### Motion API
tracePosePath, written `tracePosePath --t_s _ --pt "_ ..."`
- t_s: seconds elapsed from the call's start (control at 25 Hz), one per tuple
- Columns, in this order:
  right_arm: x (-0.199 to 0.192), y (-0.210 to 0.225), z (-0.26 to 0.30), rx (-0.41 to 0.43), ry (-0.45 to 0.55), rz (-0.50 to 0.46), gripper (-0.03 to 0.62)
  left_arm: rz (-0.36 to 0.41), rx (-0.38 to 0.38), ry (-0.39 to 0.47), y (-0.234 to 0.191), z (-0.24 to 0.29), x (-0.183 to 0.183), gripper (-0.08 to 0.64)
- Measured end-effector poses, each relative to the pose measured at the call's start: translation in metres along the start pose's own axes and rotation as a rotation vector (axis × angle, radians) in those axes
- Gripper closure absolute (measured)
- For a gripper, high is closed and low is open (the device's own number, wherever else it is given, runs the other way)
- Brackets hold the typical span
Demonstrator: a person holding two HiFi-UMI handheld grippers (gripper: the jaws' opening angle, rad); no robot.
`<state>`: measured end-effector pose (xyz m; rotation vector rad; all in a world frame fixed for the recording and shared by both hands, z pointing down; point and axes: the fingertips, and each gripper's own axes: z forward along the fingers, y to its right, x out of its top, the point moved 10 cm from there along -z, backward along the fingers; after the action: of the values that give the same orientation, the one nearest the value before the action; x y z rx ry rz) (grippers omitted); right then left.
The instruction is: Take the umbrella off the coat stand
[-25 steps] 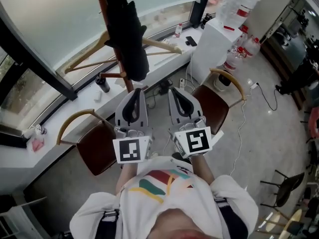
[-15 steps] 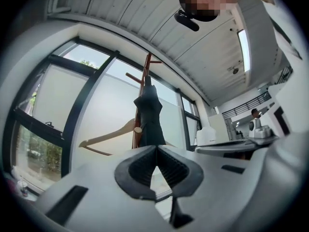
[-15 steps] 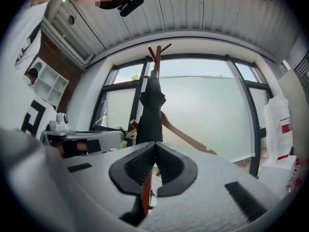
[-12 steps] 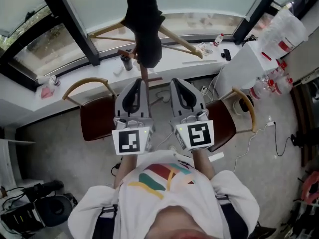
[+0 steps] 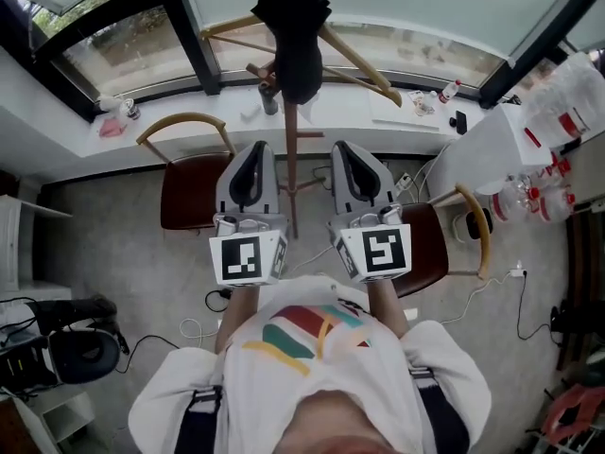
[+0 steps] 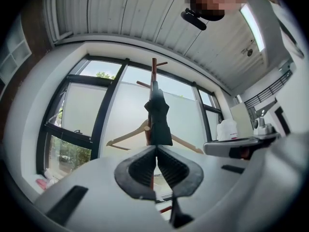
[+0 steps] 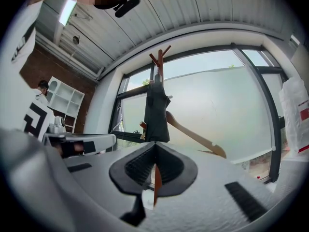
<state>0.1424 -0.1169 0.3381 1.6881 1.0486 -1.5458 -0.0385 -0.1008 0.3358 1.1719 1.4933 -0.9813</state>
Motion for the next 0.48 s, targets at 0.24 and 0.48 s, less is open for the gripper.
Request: tracePosePath --t_s 0.24,0.48 --pt "0.006 -0.004 -0.005 0.026 0.011 -0.006 0.592 -0.002 0.023 0.003 0.002 -0.007 0.004 0.552" --pt "0.009 -0.002 -0.014 0.012 0.026 0.000 0.592 -0.008 0.014 0.020 0.005 -0.009 0.007 0.551"
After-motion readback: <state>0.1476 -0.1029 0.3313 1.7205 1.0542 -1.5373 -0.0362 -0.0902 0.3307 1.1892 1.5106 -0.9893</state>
